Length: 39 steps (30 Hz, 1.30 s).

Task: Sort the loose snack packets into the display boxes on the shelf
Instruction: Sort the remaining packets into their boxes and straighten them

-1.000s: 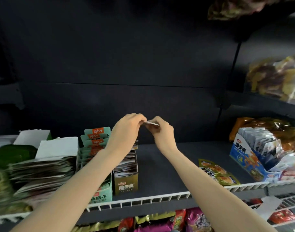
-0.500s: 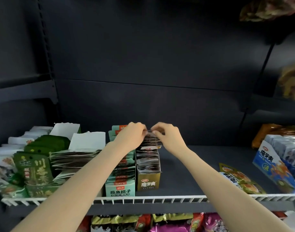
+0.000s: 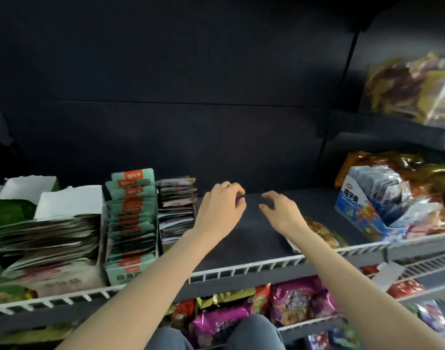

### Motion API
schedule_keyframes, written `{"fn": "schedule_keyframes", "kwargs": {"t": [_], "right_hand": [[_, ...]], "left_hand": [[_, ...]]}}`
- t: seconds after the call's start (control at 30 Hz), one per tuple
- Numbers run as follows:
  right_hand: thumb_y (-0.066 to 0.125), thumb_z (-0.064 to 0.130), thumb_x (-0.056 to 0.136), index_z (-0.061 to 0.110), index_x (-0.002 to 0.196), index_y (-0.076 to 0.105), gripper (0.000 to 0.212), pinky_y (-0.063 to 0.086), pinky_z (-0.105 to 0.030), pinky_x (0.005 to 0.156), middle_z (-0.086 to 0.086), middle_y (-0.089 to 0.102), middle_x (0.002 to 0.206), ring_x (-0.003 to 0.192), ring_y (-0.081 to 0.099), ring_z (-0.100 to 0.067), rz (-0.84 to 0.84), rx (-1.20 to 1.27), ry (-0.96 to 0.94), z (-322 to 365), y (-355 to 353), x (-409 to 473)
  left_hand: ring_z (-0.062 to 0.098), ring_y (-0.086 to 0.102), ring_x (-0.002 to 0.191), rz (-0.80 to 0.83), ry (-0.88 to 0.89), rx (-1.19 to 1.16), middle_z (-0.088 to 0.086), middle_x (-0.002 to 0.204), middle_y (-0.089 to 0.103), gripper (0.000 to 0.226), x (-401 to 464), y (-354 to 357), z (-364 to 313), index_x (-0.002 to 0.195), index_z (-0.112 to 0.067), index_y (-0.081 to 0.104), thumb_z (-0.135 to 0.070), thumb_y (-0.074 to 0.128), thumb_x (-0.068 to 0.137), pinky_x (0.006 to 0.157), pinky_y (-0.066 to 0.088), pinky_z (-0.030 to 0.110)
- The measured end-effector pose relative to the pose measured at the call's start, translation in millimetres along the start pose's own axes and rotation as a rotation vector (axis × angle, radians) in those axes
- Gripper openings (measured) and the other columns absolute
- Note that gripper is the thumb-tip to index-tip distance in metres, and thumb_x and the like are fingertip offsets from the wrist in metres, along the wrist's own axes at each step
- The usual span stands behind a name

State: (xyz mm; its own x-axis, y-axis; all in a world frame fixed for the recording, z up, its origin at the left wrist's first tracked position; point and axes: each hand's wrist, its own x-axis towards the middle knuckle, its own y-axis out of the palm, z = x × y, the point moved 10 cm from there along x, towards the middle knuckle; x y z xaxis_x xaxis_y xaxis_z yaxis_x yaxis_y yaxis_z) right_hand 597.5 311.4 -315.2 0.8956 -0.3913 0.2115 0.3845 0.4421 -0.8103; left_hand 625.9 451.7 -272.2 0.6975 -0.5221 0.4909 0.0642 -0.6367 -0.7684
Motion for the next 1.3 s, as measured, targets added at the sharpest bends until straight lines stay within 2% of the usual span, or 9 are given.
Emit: {"fn": "schedule_keyframes", "kwargs": {"t": [0.17,0.33,0.47,0.6,0.73,0.87,1.0,1.1,1.3], "right_hand": [[0.049,0.043,0.088,0.019,0.14,0.032,0.06,0.034,-0.048,0.105,-0.018,0.044,0.137,0.128,0.037,-0.039,0.221,-0.279,0.357,-121,11,-4],[0.045,0.037,0.095,0.005,0.137,0.042,0.053,0.039,-0.037,0.102,-0.017,0.05,0.133,0.124,0.047,-0.033,0.32,-0.36,0.28,-142,28,7],[0.043,0.019,0.096,0.003,0.112,0.055,0.026,0.038,-0.031,0.082,-0.014,0.051,0.102,0.108,0.054,-0.028,0.332,-0.329,0.175,-125,37,23],[0.046,0.017,0.093,0.013,0.127,0.053,0.035,0.042,-0.033,0.091,-0.015,0.056,0.125,0.116,0.052,-0.03,0.3,-0.25,0.116,-117,49,35],[0.052,0.014,0.091,0.017,0.142,0.034,0.054,0.039,-0.036,0.099,-0.016,0.034,0.141,0.125,0.043,-0.034,0.195,-0.119,0.128,-108,42,37],[0.06,0.018,0.09,0.025,0.147,0.023,0.069,0.037,-0.021,0.091,-0.009,0.028,0.139,0.116,0.049,-0.024,-0.013,0.181,0.049,-76,8,30],[0.064,0.021,0.087,0.016,0.116,0.057,0.029,0.038,-0.02,0.073,-0.008,0.057,0.111,0.088,0.054,-0.016,-0.131,0.249,-0.068,-31,-18,27],[0.064,0.018,0.087,0.009,0.092,0.062,0.01,0.047,-0.024,0.066,-0.002,0.068,0.087,0.08,0.062,-0.015,-0.199,0.394,-0.144,10,-31,19],[0.058,0.017,0.091,0.008,0.101,0.064,0.014,0.052,-0.025,0.077,0.0,0.07,0.092,0.087,0.065,-0.011,-0.202,0.494,-0.32,107,-26,14]], "left_hand": [[0.024,0.055,0.112,0.303,-0.325,-0.293,0.008,0.12,0.062,0.024,5,105,-4,0.11,-0.008,0.063,-0.02,0.05,0.095,0.093,0.041,0.028],[0.031,0.062,0.101,0.471,-0.533,-0.384,0.016,0.107,0.066,0.03,7,182,4,0.103,0.001,0.063,-0.026,0.054,0.093,0.083,0.048,0.03],[0.028,0.066,0.095,0.371,-0.691,-0.484,0.018,0.111,0.063,0.034,17,201,28,0.112,0.001,0.058,-0.023,0.064,0.087,0.083,0.056,0.038],[0.024,0.065,0.08,0.264,-0.834,-0.58,0.02,0.102,0.066,0.034,19,198,51,0.102,0.005,0.064,-0.013,0.076,0.076,0.057,0.054,0.025],[0.031,0.063,0.096,0.123,-0.687,-0.474,0.013,0.1,0.065,0.008,32,165,47,0.08,-0.011,0.06,-0.01,0.061,0.088,0.083,0.054,0.037],[0.019,0.062,0.086,0.005,-0.367,-0.356,0.003,0.095,0.06,0.007,38,109,19,0.093,-0.016,0.051,-0.012,0.047,0.096,0.075,0.056,0.041],[0.017,0.061,0.076,-0.117,-0.092,-0.209,0.004,0.092,0.065,0.007,29,40,-6,0.096,-0.016,0.049,-0.012,0.045,0.097,0.063,0.054,0.036],[0.013,0.06,0.075,-0.241,0.054,-0.125,-0.001,0.087,0.064,0.005,21,-17,-14,0.095,-0.015,0.055,-0.011,0.051,0.094,0.061,0.048,0.027],[0.017,0.062,0.078,-0.398,0.166,0.051,0.002,0.087,0.065,0.01,6,-112,4,0.097,-0.011,0.064,-0.01,0.055,0.092,0.069,0.052,0.036]]}}
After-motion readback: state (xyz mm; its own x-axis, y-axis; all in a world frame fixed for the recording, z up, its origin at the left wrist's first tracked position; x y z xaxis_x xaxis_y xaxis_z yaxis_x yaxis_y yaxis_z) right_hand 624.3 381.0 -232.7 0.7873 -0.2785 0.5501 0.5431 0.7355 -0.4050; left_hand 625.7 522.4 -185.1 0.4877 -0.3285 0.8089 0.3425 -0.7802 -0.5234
